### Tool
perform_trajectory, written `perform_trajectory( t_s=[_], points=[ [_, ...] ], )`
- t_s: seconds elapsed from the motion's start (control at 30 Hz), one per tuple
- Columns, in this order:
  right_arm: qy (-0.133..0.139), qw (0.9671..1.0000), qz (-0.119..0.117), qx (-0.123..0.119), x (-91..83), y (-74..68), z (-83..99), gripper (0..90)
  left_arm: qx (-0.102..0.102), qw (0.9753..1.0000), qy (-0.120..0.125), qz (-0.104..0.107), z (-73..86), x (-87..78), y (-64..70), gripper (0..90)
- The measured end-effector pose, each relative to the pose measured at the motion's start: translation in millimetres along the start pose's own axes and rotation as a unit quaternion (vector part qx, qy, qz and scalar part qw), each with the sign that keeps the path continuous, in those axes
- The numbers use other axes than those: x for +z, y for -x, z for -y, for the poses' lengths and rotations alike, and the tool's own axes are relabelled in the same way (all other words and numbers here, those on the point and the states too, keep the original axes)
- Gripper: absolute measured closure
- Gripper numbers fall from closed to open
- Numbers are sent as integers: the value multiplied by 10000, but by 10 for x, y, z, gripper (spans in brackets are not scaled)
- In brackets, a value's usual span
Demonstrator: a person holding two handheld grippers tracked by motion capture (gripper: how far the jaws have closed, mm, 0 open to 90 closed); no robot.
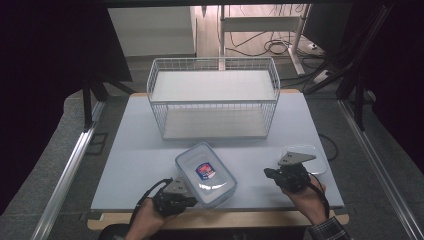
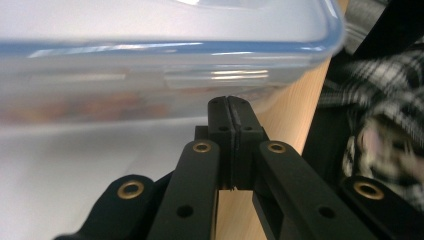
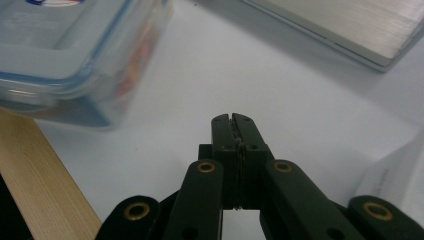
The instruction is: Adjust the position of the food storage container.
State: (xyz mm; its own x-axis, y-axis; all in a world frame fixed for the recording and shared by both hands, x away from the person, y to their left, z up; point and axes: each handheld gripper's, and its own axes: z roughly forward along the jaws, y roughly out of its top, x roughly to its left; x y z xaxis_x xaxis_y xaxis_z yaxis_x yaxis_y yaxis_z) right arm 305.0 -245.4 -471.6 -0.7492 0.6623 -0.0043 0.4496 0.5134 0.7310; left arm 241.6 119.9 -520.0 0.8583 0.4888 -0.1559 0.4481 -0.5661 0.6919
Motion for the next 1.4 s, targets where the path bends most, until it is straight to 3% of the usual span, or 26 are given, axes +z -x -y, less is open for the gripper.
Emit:
perform_trajectory(
  t_s=[0.07,0.1,0.2,0.23,0.27,0.3,0.33,0.37,0.4,0.43,0.47,0.5,0.57,0.6,0.63,0.67,0.77,0.8,0.93,1.17,1.4],
  points=[
    [-29,10000,-57,-7,35,-21,0,890,27,9998,-6,174,-94,96,26,896],
    [-37,10000,-83,-19,52,-36,-1,890,183,9994,-119,270,-138,100,39,897],
    [-85,9998,-171,-82,95,-105,-4,890,253,9995,-203,64,-113,-28,-25,898],
    [-100,9997,-213,-121,107,-127,-8,890,186,9996,-182,-105,-75,-120,-98,898],
    [-136,9994,-286,-171,131,-165,-20,890,-92,9990,-132,-425,23,-317,-330,898],
    [-136,9994,-286,-171,131,-165,-20,890,-92,9990,-132,-425,23,-317,-330,898],
    [-128,9991,-379,-170,151,-201,-32,890,-328,9984,22,-463,83,-410,-465,898],
    [-128,9988,-442,-170,160,-222,-37,890,-625,9965,214,-516,137,-485,-602,898],
    [-125,9985,-502,-170,172,-249,-41,890,-951,9910,302,-897,192,-577,-856,897],
    [-125,9985,-502,-170,172,-249,-41,890,-951,9910,302,-897,192,-577,-856,897],
    [-145,9974,-677,-190,205,-306,-45,890,-1069,9862,322,-1223,176,-594,-1066,897],
    [-145,9974,-677,-190,205,-306,-45,890,-1069,9862,322,-1223,176,-594,-1066,897],
    [-253,9954,-876,-278,277,-413,-49,890,-1114,9844,410,-1302,111,-552,-1218,897],
    [-298,9945,-960,-305,301,-450,-50,890,-1079,9844,418,-1329,66,-511,-1263,896],
    [-337,9934,-1048,-324,326,-488,-50,890,-1037,9861,541,-1183,-18,-417,-1318,896],
    [-337,9934,-1048,-324,326,-488,-50,890,-1037,9861,541,-1183,-18,-417,-1318,896],
    [-442,9912,-1169,-433,390,-582,-59,889,-977,9899,651,-790,-108,-294,-1332,894],
    [-501,9915,-1082,-515,417,-616,-60,886,-924,9905,559,-851,-131,-248,-1309,896],
    [-554,9929,-896,-556,432,-598,-69,892,-944,9911,544,-762,-109,-258,-1280,897],
    [-566,9964,-501,-387,471,-443,-99,892,-997,9906,452,-817,-20,-353,-1075,898],
    [-645,9971,-190,-362,565,-301,-192,891,-1092,9896,408,-842,37,-413,-876,897]
  ],
)
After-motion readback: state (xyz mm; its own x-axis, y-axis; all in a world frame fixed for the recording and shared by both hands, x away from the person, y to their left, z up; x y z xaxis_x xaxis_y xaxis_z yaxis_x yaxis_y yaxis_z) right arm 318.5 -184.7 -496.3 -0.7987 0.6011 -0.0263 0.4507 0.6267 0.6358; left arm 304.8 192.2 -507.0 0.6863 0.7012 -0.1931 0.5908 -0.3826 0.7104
